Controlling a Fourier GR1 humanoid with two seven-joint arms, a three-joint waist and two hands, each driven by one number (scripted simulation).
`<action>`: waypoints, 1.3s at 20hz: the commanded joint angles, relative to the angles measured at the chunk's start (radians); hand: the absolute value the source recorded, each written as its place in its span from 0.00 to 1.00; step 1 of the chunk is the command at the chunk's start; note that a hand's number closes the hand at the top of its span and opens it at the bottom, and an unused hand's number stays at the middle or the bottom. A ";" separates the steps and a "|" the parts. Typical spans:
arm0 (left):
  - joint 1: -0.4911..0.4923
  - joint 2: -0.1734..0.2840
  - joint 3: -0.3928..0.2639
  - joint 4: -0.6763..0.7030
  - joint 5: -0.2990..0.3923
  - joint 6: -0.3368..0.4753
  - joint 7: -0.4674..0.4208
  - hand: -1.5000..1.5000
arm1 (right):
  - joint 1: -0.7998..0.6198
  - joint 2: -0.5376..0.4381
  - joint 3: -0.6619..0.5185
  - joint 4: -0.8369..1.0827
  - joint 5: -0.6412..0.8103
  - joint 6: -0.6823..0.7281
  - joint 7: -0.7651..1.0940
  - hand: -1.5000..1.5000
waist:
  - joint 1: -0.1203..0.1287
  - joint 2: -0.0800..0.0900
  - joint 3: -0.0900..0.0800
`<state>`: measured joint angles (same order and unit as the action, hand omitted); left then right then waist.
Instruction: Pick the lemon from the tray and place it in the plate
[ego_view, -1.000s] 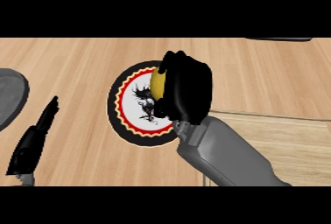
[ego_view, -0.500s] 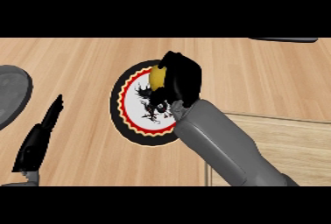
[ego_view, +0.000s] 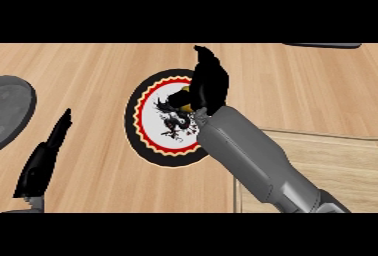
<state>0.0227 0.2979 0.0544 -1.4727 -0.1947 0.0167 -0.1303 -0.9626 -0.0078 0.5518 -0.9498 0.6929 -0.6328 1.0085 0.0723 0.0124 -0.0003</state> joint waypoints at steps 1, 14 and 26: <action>-0.013 0.033 0.035 0.016 0.023 -0.025 0.001 0.50 | 0.011 0.007 0.022 0.003 0.030 -0.292 0.091 0.00 | -0.004 -0.003 0.000; 0.081 -0.032 0.032 -0.017 -0.009 0.050 0.000 0.50 | 0.315 0.007 -0.076 -0.338 0.205 -0.543 0.035 0.00 | -0.096 -0.023 0.001; 0.082 0.002 0.077 -0.058 0.020 -0.017 0.024 0.50 | 0.888 -0.327 0.018 -0.953 0.098 -0.468 -0.181 0.00 | -0.080 -0.015 0.001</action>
<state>0.1206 0.3062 0.1264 -1.5115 -0.1772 0.0056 -0.1398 -0.2191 -0.2467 0.5507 -1.7597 0.8368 -1.0803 0.8827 -0.0110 -0.0044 0.0004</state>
